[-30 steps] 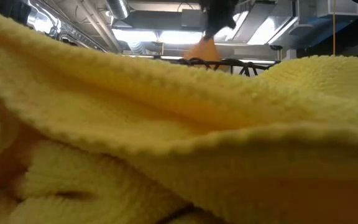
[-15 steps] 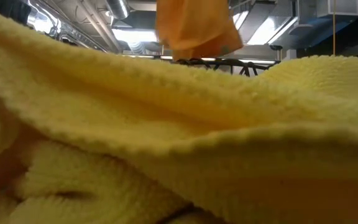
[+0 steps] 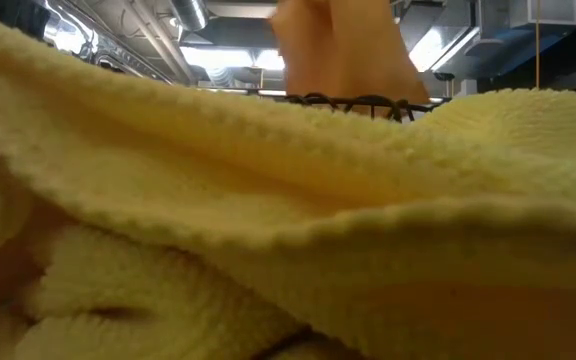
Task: Sort microfiber towel by color & place in baskets
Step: Put the orange microfiber towel into the circle wire basket
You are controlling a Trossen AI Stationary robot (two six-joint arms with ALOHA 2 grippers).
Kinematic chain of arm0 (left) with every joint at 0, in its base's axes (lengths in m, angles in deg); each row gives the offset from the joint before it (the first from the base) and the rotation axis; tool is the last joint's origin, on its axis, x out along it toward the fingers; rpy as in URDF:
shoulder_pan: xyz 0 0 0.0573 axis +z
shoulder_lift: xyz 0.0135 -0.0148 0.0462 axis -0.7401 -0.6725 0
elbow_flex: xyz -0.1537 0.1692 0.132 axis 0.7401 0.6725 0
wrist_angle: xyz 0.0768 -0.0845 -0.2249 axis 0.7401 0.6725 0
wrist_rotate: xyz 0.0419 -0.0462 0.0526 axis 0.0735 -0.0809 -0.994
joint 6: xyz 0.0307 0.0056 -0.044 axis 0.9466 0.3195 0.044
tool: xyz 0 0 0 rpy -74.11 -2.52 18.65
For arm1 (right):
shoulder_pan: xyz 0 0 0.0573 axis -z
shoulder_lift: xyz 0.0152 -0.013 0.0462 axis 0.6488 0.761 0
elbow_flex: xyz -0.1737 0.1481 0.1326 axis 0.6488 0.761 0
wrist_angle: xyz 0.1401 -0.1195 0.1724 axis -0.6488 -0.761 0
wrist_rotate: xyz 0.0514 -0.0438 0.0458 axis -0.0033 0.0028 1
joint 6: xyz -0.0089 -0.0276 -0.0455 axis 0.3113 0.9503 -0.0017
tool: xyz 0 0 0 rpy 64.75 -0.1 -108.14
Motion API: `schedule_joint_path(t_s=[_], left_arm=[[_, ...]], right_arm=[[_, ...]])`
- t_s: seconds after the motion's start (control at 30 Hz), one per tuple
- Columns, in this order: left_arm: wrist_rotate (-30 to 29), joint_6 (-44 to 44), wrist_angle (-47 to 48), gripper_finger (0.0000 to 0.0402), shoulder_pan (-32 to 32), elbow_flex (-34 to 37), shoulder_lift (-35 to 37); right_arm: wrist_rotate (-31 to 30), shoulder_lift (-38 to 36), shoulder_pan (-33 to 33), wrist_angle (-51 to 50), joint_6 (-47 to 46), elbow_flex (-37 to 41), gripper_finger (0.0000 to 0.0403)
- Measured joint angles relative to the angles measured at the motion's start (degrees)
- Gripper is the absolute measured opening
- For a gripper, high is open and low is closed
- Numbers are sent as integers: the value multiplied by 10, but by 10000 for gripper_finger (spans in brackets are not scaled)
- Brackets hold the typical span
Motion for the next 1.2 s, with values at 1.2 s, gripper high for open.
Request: schedule_joint_path(t_s=[1.2], left_arm=[[0, -2, 0, 121, 0, 0, 0]], right_arm=[[-10, 119, -2, -28, 5, 0, 15]])
